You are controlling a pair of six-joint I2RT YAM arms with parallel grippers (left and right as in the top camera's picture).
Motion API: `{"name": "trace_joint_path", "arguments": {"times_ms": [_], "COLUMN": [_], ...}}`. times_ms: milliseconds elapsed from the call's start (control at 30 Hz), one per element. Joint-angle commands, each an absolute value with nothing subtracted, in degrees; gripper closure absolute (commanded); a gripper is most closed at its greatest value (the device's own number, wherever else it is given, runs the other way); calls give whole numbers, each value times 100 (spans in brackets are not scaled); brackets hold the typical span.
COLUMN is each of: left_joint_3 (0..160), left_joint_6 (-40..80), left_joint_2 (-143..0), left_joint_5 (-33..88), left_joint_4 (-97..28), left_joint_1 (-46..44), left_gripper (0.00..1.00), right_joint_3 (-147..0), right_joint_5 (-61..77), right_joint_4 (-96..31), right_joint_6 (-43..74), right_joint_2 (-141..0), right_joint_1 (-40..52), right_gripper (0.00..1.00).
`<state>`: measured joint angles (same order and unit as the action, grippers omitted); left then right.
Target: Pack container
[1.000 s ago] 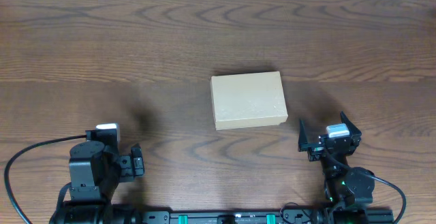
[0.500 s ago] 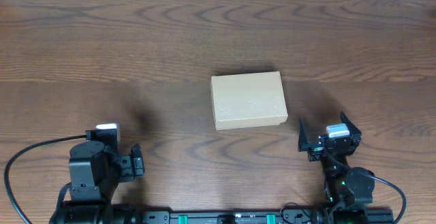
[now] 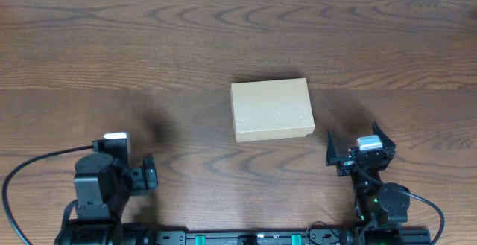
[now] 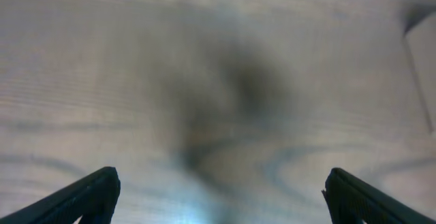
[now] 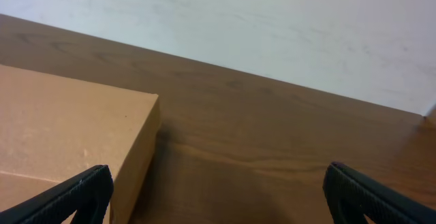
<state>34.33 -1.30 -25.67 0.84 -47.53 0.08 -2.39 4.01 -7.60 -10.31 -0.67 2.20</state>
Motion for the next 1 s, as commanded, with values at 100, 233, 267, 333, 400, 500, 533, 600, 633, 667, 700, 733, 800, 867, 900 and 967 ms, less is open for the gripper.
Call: {"name": "trace_joint_path", "arguments": {"times_ms": [100, 233, 267, 333, 400, 500, 533, 600, 633, 667, 700, 733, 800, 867, 900, 967], "left_joint_3": [3017, 2532, 2421, 2178, 1949, 1601, 1525, 1400, 1345, 1304, 1260, 1205, 1103, 976, 897, 760], "left_joint_6": [-123, -128, -128, -137, -134, -130, -126, -126, -126, -128, -128, -128, -128, -115, -106, -106], "left_joint_2": [-1809, -1081, -945, -666, -421, -86, -23, -25, -21, -21, -21, -21, -21, -21, -21, -21], "left_joint_5": [106, -19, -60, -117, -154, -150, -148, -148, -148, -150, -150, -150, -150, -126, -86, -38], "left_joint_4": [-3225, -2377, -2250, -1970, -1708, -1319, -1232, -1009, -908, -836, -760, -679, -637, -611, -613, -611], "left_joint_1": [-3, -3, -3, -3, -3, -3, -3, -3, -3, -3, -3, -3, -3, -3, -3, -3], "left_gripper": [5, 5, 5, 5, 5, 5, 5, 5, 5, 5, 5, 5, 5, 5, 5, 5], "right_joint_3": [-193, -193, -193, -193, -193, -193, -193, -193, -193, -193, -193, -193, -193, -193, -193, -193], "right_joint_5": [346, 346, 346, 344, 344, 346, 346, 344, 344, 344, 344, 346, 346, 346, 344, 344], "right_joint_4": [-751, -751, -753, -751, -751, -751, -751, -751, -751, -751, -751, -751, -751, -751, -751, -751], "right_joint_6": [-926, -926, -926, -926, -926, -926, -926, -926, -926, -926, -926, -926, -926, -926, -926, -926], "right_joint_2": [-32, -32, -32, -32, -32, -32, -32, -32, -32, -32, -32, -32, -32, -32, -32, -32], "right_joint_1": [180, 180, 180, 180, 180, 180, 180, 180, 180, 180, 180, 180, 180, 180, 180, 180], "right_gripper": [1, 1, 1, 1, 1, 1, 1, 1, 1, 1, 1, 1, 1, 1, 1, 1]}}
